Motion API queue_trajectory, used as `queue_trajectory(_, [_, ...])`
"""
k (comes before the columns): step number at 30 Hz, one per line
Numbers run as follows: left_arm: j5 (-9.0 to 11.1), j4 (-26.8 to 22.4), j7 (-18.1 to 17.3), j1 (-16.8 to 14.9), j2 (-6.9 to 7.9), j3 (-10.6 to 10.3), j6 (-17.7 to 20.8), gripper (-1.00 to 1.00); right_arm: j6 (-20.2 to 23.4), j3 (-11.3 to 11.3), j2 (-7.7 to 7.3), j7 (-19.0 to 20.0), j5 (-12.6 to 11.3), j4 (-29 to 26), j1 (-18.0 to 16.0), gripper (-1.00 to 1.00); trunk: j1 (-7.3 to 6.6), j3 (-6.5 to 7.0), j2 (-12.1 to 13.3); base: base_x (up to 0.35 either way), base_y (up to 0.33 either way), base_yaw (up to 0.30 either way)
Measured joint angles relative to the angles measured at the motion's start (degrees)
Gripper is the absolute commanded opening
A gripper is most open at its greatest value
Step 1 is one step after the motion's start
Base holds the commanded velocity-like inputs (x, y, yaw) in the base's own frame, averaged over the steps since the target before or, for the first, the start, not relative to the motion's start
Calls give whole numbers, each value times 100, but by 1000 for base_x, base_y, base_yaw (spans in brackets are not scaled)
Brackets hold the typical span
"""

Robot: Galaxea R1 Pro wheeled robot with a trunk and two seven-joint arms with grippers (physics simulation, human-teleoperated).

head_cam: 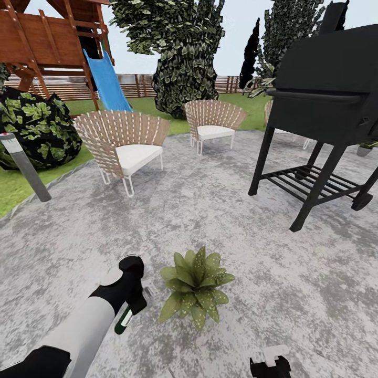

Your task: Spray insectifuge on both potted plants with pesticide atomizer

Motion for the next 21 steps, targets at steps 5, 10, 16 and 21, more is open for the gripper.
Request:
queue_trajectory(5, [8,64,0,275,-3,-4,7,-100,0,0,1,0,0,0,0,100,0,0,0,1,2,0])
queue_trajectory(10, [-6,45,0,473,-15,-8,-11,-100,2,0,1,0,0,0,0,100,0,0,0,0,0,0])
queue_trajectory(16, [-14,36,9,477,66,137,-13,-100,1,0,1,0,0,0,0,100,0,0,0,0,0,0])
queue_trajectory(21, [-5,-48,380,412,14,440,-1,-100,2,0,1,0,0,0,0,100,0,0,0,0,0,0])
